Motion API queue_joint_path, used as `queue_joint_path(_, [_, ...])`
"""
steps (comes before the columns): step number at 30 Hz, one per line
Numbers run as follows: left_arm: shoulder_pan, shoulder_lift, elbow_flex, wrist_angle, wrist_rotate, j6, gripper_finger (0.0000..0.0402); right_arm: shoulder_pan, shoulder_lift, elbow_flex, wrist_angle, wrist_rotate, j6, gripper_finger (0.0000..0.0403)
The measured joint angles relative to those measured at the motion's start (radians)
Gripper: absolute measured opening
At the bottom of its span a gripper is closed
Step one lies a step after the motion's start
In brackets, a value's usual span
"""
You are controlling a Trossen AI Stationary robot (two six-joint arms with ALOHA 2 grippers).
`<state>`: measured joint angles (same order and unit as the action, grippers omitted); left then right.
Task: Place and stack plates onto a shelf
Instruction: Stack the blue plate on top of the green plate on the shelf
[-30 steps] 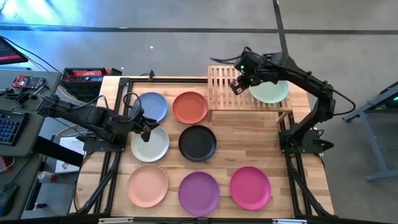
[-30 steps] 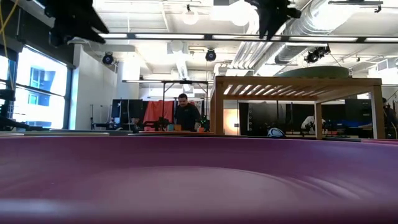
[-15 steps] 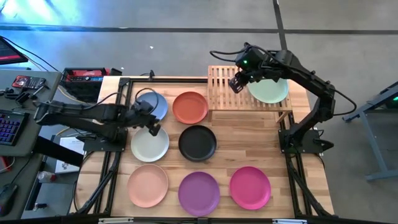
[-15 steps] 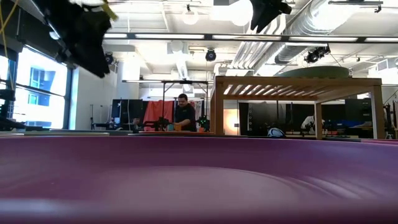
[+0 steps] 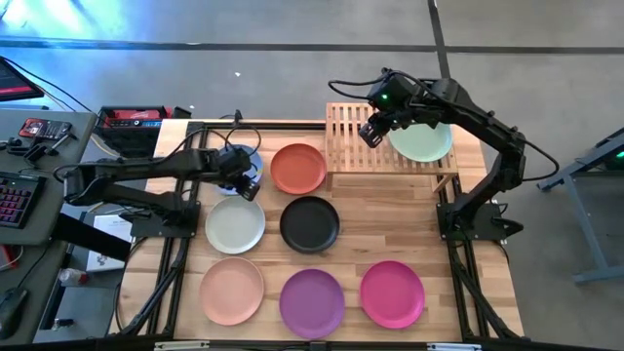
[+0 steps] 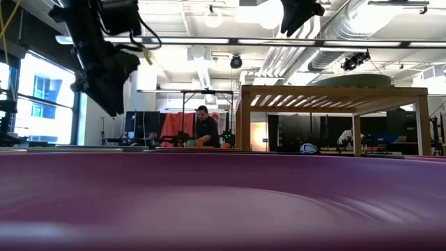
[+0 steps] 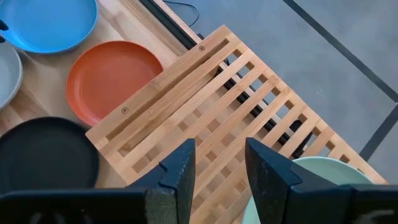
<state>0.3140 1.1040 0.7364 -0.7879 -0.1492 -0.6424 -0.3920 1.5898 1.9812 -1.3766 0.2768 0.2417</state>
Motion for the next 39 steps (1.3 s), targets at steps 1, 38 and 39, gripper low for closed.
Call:
queue_joint_path(1, [0.01,0.015,0.0,0.0,0.006,0.0,0.0108,0.0,0.0,0.0,0.0,0.0,0.0,0.0115])
queue_joint_path(38, [0.037,0.381,0.0,0.137,-0.036,-0.007,0.0108,0.0,0.0,-0.001,0.01,0.0,-0.015,0.0115])
queue_joint_path(39, [0.037,0.388,0.0,0.136,-0.036,-0.008,0.0108,0.0,0.0,-0.001,0.01,0.0,-0.015,0.0114])
